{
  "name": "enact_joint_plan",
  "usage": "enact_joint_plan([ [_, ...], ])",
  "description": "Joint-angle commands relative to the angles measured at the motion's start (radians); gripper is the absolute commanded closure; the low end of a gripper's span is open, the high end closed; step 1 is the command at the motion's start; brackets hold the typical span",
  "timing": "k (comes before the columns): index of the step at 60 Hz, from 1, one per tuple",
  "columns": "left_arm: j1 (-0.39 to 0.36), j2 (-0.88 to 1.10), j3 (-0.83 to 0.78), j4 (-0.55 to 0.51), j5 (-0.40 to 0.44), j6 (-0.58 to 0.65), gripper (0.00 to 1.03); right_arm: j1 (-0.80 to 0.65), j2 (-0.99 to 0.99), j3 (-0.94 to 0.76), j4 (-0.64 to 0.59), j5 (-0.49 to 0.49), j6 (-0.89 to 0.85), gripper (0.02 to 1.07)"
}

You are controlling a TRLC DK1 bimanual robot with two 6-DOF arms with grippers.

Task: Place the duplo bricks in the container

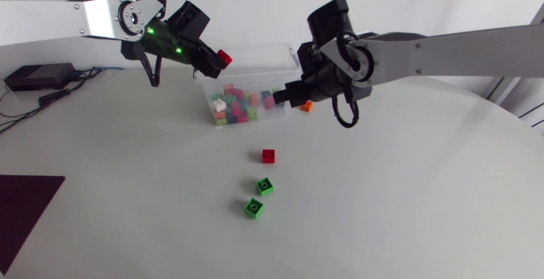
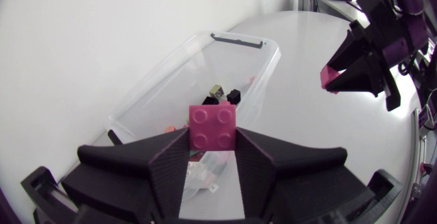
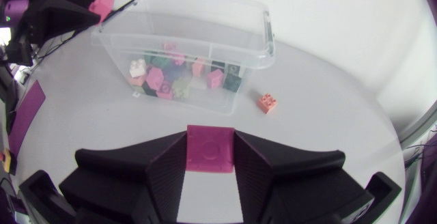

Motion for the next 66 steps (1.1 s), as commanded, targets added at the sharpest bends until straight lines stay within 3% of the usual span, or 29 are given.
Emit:
enact_joint_plan([
  [1,0.017,0.04,0.048,0.027,-0.006,-0.045,0.87,-0.006,-0.026,0.037,-0.003,-0.007,0.021,0.8],
  [46,0.026,0.203,0.306,-0.045,-0.056,-0.127,0.87,0.013,-0.114,0.034,-0.032,-0.007,0.037,0.8],
  [66,0.016,0.267,0.427,-0.162,-0.089,-0.129,0.84,0.019,-0.131,0.029,-0.035,-0.007,0.04,0.8],
])
